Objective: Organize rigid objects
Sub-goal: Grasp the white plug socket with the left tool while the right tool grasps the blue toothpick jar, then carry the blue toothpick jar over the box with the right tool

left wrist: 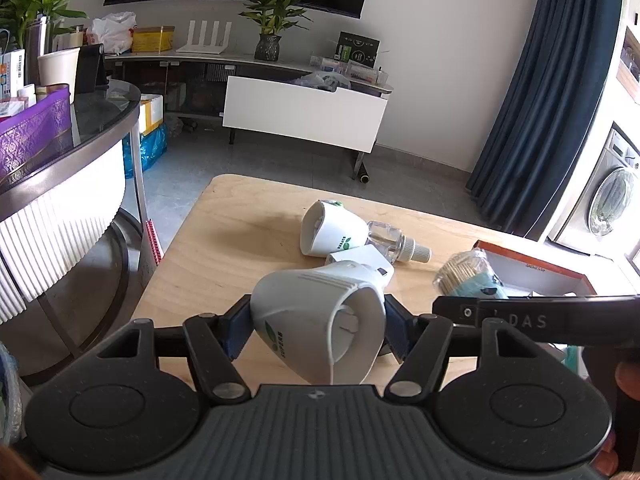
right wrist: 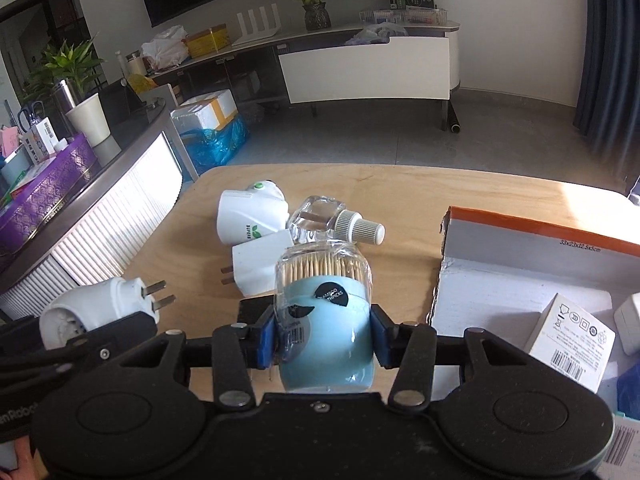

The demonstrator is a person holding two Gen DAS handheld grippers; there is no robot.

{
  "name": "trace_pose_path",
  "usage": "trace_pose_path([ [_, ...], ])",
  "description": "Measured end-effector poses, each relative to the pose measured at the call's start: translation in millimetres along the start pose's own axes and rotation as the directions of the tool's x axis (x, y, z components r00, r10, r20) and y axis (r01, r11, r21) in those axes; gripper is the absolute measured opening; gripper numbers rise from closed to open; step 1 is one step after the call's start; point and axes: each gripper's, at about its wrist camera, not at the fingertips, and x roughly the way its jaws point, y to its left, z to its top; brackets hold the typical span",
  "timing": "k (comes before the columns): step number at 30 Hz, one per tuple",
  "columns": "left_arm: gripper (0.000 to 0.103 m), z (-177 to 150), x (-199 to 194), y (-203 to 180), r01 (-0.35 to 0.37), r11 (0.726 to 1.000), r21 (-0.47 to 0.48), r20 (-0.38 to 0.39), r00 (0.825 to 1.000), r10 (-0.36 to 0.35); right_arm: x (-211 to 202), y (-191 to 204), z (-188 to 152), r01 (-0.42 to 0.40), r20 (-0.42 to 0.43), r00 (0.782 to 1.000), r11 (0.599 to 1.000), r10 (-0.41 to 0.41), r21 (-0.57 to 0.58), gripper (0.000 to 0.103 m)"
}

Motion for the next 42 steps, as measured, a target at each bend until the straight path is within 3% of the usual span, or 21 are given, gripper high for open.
trace_pose_path([
  [6, 0.067, 2.2, -14.1, -10.7, -0.015, 1.0, 0.003, 0.009, 1.0, 0.015, -44.9, 11.4, -14.1, 0.035, 0.072, 0.997, 0.999, -0.035, 0.003, 0.057],
  [14, 0.067, 5.1, -34.1, -25.1, -0.015, 0.999, 0.028, 0.023, 1.0, 0.014, -80.4, 10.4, -26.6, 0.052, 0.107, 0.993, 0.997, -0.057, 0.049, 0.057],
  [42, 0.067, -11.2, -63.2, -54.4, 0.027, 0.998, 0.063, 0.003, 1.0, -0.027, -142.8, -6.9, -61.3, 0.09, 0.157, 0.982, 0.99, -0.107, 0.108, 0.057],
])
